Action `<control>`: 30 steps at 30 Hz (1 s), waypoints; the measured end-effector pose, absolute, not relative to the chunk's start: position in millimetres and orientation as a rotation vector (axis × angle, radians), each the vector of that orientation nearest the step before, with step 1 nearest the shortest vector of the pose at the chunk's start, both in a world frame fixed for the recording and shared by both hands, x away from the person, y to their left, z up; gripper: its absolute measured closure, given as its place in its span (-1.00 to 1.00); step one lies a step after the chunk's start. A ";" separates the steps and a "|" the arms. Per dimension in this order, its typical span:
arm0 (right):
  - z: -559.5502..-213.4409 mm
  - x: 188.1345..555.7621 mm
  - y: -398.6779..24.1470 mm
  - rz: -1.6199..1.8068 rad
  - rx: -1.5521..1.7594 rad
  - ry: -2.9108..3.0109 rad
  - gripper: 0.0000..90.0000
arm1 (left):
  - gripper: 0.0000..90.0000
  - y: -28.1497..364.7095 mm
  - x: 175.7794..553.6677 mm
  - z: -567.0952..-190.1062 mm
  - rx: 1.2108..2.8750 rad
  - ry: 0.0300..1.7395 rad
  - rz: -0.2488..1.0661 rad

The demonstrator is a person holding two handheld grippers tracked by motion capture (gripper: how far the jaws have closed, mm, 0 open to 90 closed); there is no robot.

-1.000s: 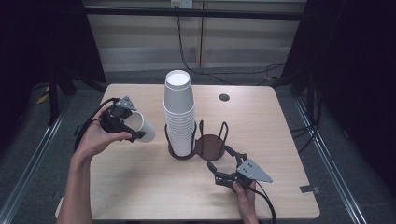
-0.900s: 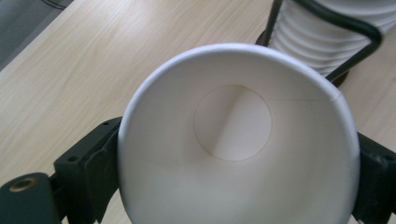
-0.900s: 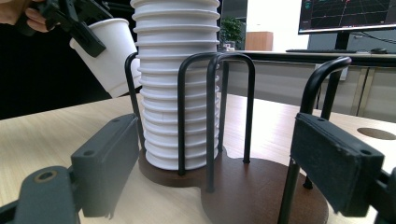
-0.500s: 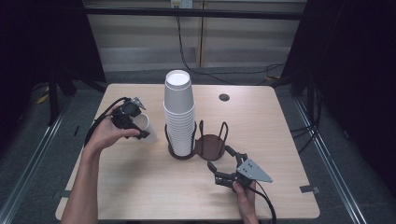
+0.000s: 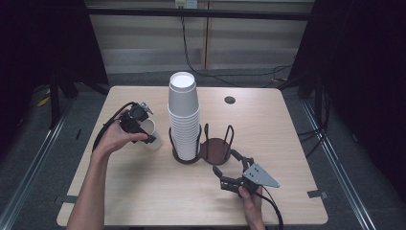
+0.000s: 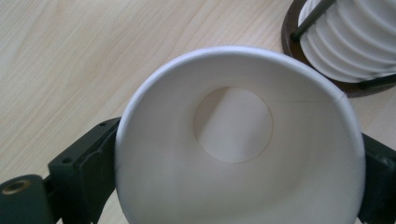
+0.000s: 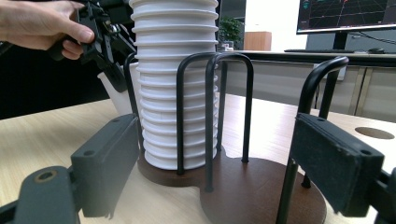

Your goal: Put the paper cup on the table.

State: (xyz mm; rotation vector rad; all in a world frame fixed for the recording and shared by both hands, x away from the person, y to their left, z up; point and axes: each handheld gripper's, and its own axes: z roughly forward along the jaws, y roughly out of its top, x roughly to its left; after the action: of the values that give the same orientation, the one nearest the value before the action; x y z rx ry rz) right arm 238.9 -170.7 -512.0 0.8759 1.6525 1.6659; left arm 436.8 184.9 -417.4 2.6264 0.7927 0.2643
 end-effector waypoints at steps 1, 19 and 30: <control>-512.0 238.9 -170.7 1.666 0.876 1.652 -0.67 | -0.86 184.2 436.5 -419.2 2.630 0.792 0.280; -512.0 239.1 -170.7 1.665 0.877 1.652 -0.67 | -0.83 183.0 435.2 -443.1 2.553 0.834 0.300; -512.0 239.2 -170.8 1.667 0.880 1.653 -0.66 | -0.63 191.6 429.2 -459.2 2.525 0.855 0.273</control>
State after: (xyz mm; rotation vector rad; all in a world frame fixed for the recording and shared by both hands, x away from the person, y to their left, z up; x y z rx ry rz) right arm 239.2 -170.8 -512.0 0.8798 1.6532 1.6668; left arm 429.2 191.6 -459.2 2.5249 0.8550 0.2733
